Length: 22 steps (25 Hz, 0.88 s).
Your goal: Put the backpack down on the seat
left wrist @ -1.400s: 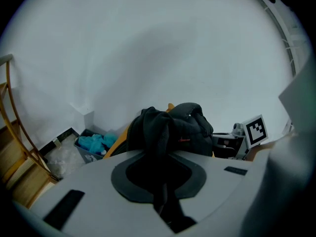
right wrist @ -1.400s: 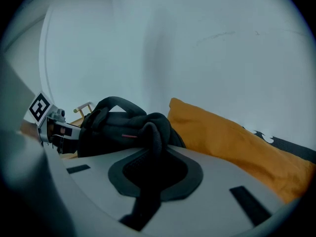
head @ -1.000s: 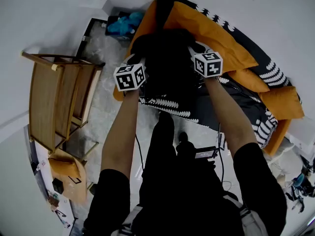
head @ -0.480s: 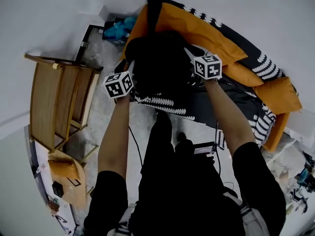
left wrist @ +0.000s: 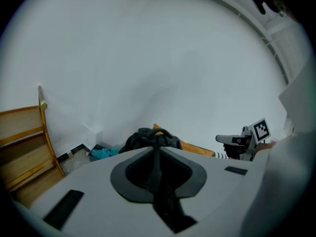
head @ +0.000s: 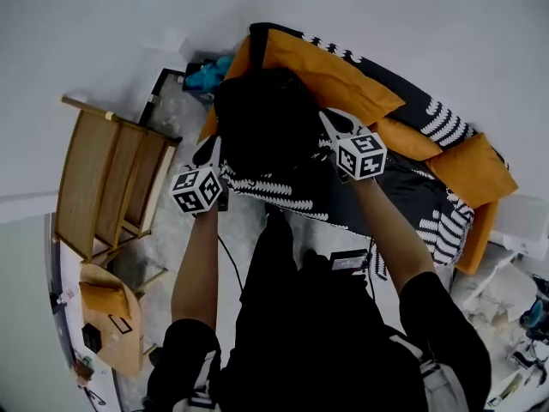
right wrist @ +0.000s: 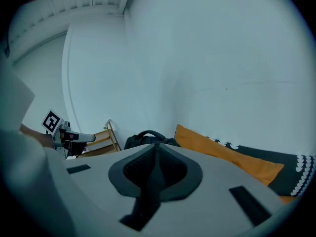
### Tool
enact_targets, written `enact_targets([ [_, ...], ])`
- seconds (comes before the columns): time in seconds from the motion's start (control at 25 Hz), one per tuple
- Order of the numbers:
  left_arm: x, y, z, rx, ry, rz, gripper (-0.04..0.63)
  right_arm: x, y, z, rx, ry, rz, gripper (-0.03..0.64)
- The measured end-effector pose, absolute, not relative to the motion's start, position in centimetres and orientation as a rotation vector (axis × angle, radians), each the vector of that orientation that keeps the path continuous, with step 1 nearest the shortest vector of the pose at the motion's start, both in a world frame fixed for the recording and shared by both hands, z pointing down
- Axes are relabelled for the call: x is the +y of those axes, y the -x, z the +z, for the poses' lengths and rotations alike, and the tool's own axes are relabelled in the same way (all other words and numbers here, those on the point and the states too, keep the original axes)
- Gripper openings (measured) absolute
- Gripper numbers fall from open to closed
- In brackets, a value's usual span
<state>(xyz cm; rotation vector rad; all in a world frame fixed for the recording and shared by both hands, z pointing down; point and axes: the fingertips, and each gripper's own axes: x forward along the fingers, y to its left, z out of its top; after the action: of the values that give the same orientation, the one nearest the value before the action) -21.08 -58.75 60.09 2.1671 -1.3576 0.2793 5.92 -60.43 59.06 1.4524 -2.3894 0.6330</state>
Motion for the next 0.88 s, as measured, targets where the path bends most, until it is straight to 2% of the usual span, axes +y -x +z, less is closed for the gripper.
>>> enact_targets([
  [0.28, -51.3, 18.3, 49.4, -1.426, -2.383, 0.129, 0.017, -52.3, -8.4, 48.7, -2.530, -1.584, 0.555, 0.038],
  [0.6, -40.6, 13.9, 38.3, -1.437, -2.622, -0.043, 0.015, -39.9, -11.4, 39.2, -2.684, -1.591, 0.362, 0.034],
  [0.88, -31.0, 9.6, 35.3, -1.386, -2.714, -0.012, 0.015, -30.3, -15.2, 34.5, -2.738, -1.642, 0.208, 0.034],
])
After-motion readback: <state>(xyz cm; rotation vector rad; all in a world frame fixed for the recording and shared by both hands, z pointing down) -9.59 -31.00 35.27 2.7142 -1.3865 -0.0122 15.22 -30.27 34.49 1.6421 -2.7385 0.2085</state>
